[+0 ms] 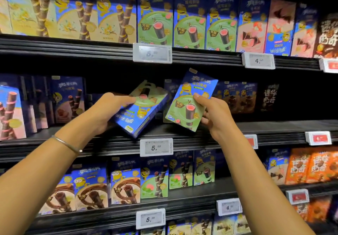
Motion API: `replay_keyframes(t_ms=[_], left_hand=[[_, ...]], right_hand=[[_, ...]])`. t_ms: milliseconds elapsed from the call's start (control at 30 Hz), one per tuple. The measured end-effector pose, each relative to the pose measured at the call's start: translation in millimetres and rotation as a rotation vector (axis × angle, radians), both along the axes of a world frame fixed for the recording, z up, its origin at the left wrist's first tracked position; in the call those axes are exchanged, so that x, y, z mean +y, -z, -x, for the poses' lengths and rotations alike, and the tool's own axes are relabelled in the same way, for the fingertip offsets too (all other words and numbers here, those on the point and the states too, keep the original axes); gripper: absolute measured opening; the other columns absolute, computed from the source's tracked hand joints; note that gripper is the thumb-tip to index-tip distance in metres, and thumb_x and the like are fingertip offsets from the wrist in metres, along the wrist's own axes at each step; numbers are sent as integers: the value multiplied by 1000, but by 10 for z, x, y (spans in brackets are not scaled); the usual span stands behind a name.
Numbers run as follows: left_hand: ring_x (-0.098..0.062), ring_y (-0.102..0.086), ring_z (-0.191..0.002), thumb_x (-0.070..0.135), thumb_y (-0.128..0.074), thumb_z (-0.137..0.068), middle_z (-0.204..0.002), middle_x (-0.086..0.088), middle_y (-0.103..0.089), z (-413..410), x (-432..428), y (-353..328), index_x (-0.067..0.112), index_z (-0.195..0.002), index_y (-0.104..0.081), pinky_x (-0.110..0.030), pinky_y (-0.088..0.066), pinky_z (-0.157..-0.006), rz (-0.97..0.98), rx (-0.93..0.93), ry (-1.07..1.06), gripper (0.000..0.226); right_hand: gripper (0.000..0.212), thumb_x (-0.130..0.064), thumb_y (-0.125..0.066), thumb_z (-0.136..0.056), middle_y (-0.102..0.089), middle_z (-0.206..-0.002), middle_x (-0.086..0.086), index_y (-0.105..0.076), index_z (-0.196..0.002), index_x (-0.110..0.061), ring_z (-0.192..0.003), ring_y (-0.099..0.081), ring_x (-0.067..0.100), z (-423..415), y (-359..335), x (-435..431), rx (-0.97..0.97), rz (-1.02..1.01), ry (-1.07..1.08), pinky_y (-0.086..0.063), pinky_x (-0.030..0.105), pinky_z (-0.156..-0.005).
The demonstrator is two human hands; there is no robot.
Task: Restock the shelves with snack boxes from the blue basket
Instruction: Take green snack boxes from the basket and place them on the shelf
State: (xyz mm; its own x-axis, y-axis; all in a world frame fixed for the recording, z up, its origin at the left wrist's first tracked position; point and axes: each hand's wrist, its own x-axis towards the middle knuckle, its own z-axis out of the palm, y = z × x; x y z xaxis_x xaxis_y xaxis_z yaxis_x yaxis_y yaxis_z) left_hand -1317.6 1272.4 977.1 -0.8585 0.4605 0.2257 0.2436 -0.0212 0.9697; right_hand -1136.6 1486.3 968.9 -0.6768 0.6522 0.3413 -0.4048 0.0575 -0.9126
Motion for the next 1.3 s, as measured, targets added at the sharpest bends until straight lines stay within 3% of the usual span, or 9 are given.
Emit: replay_keyframes(t_ms=[100, 433, 533, 667, 767, 933, 1067, 1200, 1300], left_hand=[[-27, -78, -73, 8, -69, -71, -88, -14, -80, 18, -154, -43, 11, -86, -78, -33, -62, -66, 145, 132, 191, 17], [-26, -79, -92, 17, -89, -54, -108, -15, -79, -99, -296, -254, 21, -121, -74, -33, -65, -76, 55, 246, 371, 69], [-22, -79, -79, 33, -86, -63, -103, -18, -79, -209, -183, -271, 11, -113, -70, -31, -63, -64, -113, 97, 296, 57], [-29, -74, -111, 81, -58, -78, -125, -12, -74, -203, -177, -135, 15, -133, -62, -44, -57, -90, -372, -371, 396, 86], [-30, -68, -123, 69, -67, -80, -134, -13, -70, -308, -86, 80, 8, -138, -58, -50, -50, -104, -486, -448, 506, 84], [-25, -78, -91, 36, -58, -104, -104, -7, -77, -351, 116, 144, 16, -111, -62, -41, -61, -72, -386, -391, 249, 22], [-11, -74, -60, 17, -56, -105, -83, -4, -72, -175, 117, 32, 12, -112, -58, -32, -60, -52, -357, -173, -80, 9], [-19, -68, -71, 4, -53, -100, -90, -9, -64, 23, 174, -30, 12, -100, -56, -31, -54, -55, -314, -94, -233, 8], [-25, -65, -70, -5, -50, -97, -89, -16, -63, 87, 297, -18, 2, -104, -59, -26, -53, -47, -286, -89, -253, 13]], right_hand=[[23, -22, -70, -91, -77, -102, 18, -75, -104, -3, -88, -74, 33, -22, -16, -15, -27, 38, -107, -58, 42, -78], [22, -28, -69, -86, -77, -103, 13, -81, -97, -13, -85, -76, 26, -143, -11, -36, -112, -105, -498, -60, 35, -71], [31, -24, -69, -88, -75, -110, 17, -74, -111, -4, -92, -75, 29, -97, 15, -158, -152, -178, -512, -59, 36, -76], [31, -26, -70, -89, -74, -113, 17, -72, -112, -4, -95, -74, 30, -50, 26, -251, -97, 51, -516, -61, 44, -85], [20, -22, -64, -96, -76, -101, 13, -72, -104, -6, -85, -75, 27, 59, 24, -387, -72, 189, -496, -62, 45, -77], [21, -16, -63, -98, -74, -110, 17, -69, -113, -2, -95, -72, 30, 156, 36, -559, -152, 134, -457, -58, 45, -91], [30, -13, -64, -97, -72, -120, 19, -65, -125, -1, -110, -70, 33, 84, 27, -427, -144, 120, -383, -57, 48, -96], [25, -10, -62, -98, -74, -111, 23, -67, -116, 6, -88, -73, 31, -16, -21, -191, -38, 127, -183, -64, 43, -75], [24, -11, -66, -96, -75, -106, 21, -67, -112, 7, -89, -74, 34, -42, -58, 1, -18, 49, 4, -62, 48, -80]])
